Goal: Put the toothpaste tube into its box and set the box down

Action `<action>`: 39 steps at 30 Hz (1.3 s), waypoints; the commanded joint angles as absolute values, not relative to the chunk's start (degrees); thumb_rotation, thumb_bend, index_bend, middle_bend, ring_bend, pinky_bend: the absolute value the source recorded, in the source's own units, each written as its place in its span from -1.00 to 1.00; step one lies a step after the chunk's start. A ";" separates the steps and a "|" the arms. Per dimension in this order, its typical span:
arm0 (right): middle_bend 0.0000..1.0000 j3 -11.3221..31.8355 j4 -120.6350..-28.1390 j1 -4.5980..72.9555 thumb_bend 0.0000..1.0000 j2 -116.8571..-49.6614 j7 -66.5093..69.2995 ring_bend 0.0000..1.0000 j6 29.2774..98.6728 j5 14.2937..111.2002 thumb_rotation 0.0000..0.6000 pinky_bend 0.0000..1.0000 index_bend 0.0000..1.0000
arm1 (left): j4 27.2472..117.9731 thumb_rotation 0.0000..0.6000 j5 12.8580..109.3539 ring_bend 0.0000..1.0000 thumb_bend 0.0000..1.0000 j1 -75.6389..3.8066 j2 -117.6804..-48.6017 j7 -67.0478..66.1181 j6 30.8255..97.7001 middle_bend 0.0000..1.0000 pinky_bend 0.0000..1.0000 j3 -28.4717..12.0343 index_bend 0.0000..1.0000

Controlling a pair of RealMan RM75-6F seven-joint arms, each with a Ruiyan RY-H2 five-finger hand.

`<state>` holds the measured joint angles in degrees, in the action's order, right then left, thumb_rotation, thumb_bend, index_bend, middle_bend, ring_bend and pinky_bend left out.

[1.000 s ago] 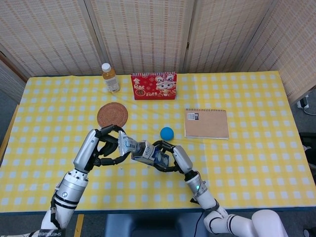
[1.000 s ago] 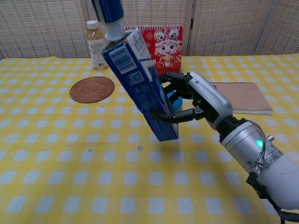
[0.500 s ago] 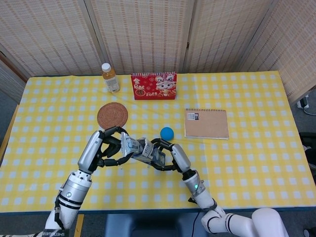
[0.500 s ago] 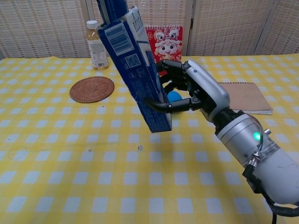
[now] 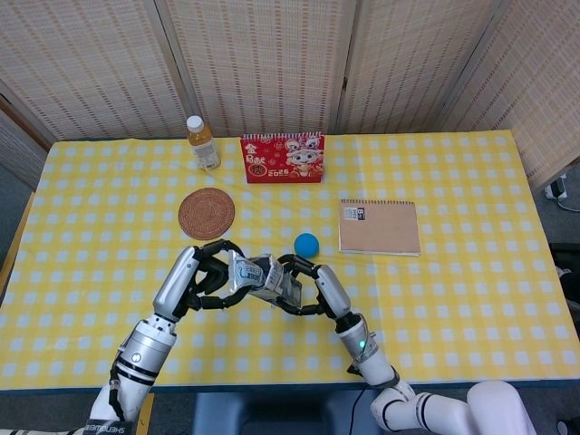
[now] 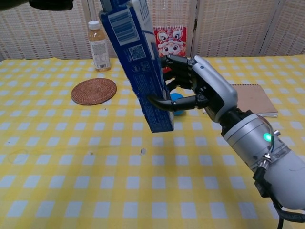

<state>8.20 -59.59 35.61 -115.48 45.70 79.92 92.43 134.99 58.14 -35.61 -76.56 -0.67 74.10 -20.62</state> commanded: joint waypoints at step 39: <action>-0.35 -0.53 -59.73 30.83 -0.41 -101.09 22.72 -0.21 74.31 93.77 1.00 -0.03 -0.08 | 103.14 1.00 86.31 -0.97 -0.73 -22.82 -66.59 -18.29 85.59 -0.79 -0.87 -5.11 -0.87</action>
<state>0.19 -60.18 31.12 -101.88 23.93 75.29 93.77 104.36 85.41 -23.89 -66.11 -18.38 84.65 -6.05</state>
